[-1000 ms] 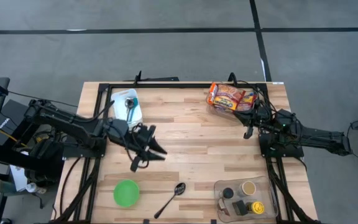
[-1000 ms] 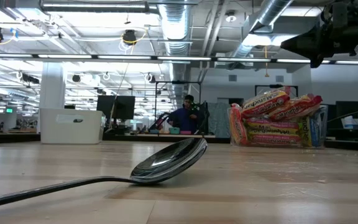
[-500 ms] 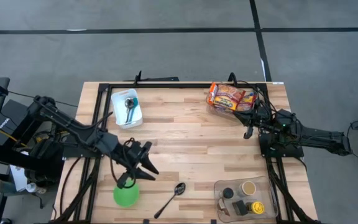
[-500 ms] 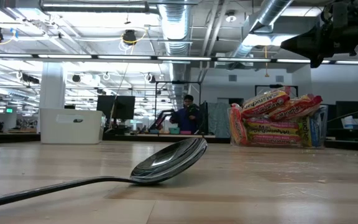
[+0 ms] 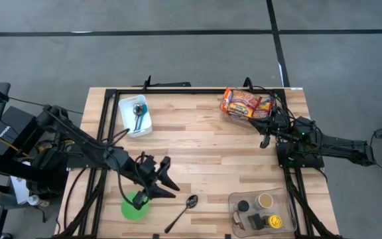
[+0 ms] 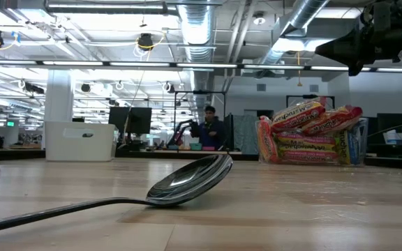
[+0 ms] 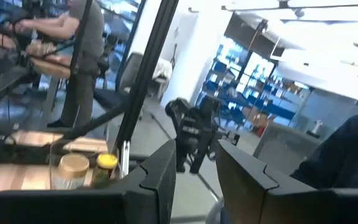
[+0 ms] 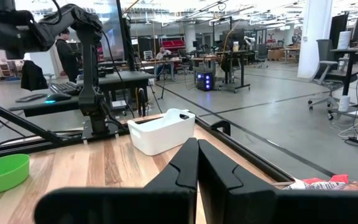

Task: Pick & Place Food Item
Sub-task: Put the black spoon into the white bin

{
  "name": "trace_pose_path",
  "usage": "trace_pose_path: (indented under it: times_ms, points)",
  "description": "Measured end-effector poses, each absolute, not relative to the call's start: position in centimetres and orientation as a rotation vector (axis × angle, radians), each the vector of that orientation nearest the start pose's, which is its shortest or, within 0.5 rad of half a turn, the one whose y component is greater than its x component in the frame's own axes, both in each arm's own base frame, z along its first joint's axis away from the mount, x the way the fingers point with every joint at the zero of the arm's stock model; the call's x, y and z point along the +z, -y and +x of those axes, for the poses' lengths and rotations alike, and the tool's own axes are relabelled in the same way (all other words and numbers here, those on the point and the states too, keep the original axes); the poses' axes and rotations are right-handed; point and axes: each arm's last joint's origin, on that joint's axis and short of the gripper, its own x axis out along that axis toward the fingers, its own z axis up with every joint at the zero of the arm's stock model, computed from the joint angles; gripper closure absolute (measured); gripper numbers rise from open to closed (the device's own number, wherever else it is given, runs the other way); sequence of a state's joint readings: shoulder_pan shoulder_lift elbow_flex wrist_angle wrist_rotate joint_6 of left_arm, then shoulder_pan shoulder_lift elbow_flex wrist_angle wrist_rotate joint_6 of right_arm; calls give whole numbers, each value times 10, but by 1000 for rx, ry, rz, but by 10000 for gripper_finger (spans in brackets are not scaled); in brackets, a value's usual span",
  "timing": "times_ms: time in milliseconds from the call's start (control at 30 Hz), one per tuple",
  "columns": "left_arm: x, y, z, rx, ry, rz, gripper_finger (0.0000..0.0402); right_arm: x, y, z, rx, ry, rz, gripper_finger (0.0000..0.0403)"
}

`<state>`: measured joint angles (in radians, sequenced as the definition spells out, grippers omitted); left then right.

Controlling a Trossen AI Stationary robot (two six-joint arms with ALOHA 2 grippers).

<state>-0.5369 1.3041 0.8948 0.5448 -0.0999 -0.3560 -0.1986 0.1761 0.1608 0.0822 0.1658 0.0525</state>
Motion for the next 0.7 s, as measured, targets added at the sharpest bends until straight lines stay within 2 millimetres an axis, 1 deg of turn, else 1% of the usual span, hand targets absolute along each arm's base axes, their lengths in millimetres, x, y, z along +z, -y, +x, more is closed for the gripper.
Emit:
trace_pose_path:
  times_ms: [100, 167, 400, 700]
  points:
    - [322, 155, 265, -457, 65, -392, 293, 212, 25, 99, -362, 77, 51, 403]
    - [322, 159, 273, -455, 60, -391, 293, 212, 25, 99, -362, 77, 51, 403]
    - [333, 170, 301, -444, 87, -390, 293, 213, 25, 99, -362, 77, 51, 403]
    - [346, 189, 333, -450, 125, -384, 293, 213, 25, 99, -362, 77, 51, 403]
